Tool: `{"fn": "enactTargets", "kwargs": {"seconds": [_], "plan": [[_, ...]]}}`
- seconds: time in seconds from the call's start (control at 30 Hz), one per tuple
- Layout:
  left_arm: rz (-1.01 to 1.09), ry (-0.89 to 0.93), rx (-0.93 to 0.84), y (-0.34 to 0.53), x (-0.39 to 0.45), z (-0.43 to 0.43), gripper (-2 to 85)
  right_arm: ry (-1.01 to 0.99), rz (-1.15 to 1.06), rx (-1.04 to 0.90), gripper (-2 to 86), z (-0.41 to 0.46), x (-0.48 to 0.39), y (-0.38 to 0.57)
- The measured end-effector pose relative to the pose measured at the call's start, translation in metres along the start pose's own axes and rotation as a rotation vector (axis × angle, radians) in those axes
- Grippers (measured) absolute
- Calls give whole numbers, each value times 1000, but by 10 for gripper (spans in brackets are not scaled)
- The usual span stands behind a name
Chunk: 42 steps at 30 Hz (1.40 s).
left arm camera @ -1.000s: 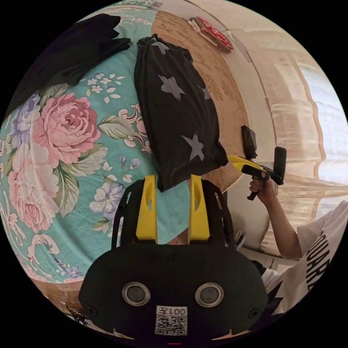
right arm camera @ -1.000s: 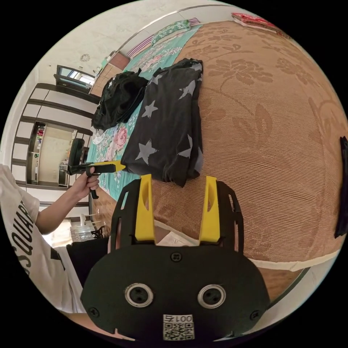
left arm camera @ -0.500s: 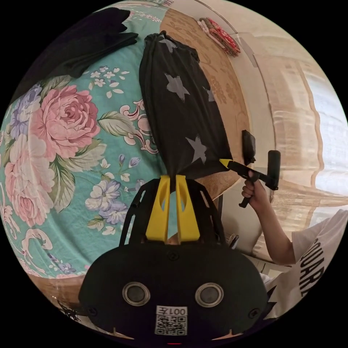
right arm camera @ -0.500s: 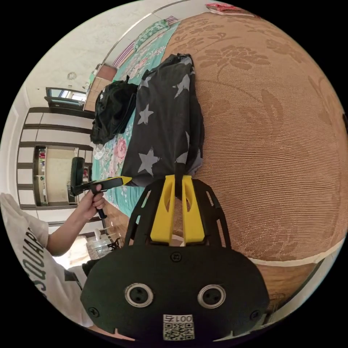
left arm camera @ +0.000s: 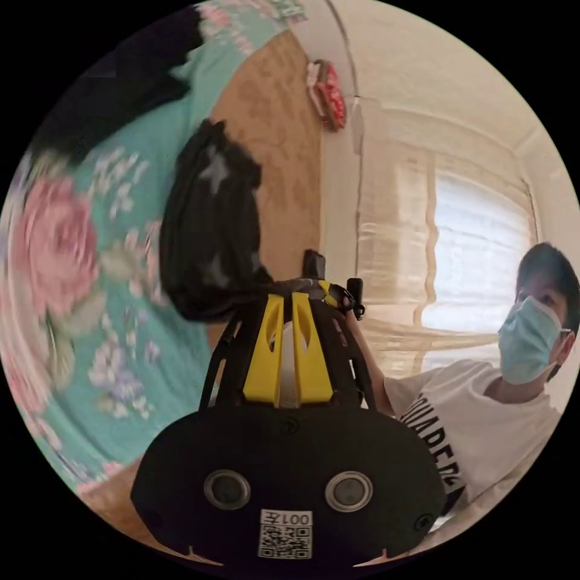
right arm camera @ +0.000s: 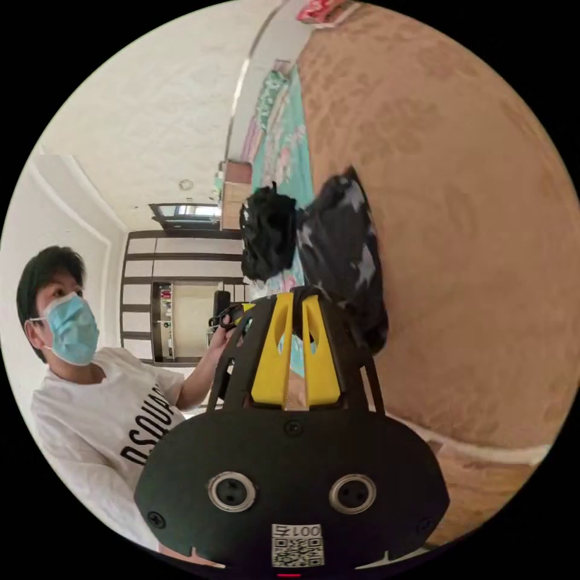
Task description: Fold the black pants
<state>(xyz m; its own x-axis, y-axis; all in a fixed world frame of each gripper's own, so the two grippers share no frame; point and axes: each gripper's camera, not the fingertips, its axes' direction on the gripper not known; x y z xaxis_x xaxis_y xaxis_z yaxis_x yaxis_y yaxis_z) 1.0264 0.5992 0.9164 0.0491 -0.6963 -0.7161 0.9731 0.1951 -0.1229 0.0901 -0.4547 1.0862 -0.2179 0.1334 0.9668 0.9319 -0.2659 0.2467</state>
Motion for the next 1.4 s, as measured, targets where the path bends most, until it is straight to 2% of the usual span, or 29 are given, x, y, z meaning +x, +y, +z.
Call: {"fn": "enactTargets", "kwargs": {"seconds": [0.07,0.17,0.3,0.43,0.53,0.7,0.87,1.07,1.13,1.23,1.3,1.4], "plan": [[241,-64,33,-91,65,-18,-14,37,-165,47,15,-19,-36,-59],[415,-107,83,-170,150,-42,-15,105,-368,140,15,-56,-105,-132],[475,-104,104,-205,228,-61,-15,74,-488,241,16,-104,-175,-162],[519,-155,90,-197,268,-61,-16,69,-574,237,16,-127,-205,-150],[498,-181,65,-181,258,-44,-16,76,-573,167,16,-127,-197,-129],[404,-175,-42,-142,184,11,-16,194,-432,-11,16,-90,-105,-49],[28,-126,-181,-58,61,80,-15,90,-94,-144,15,-53,10,55],[-177,-23,-233,25,50,107,-15,59,97,-307,13,-38,30,150],[-193,-9,-236,29,62,108,-15,43,118,-311,13,-41,20,157],[-102,-65,-273,-6,92,114,-15,84,0,-253,11,-49,-11,131],[23,-109,-287,-52,112,120,-14,221,-158,-200,12,-47,-35,80],[175,-258,-257,-147,134,135,-4,402,-261,-124,18,-28,-38,7]]}}
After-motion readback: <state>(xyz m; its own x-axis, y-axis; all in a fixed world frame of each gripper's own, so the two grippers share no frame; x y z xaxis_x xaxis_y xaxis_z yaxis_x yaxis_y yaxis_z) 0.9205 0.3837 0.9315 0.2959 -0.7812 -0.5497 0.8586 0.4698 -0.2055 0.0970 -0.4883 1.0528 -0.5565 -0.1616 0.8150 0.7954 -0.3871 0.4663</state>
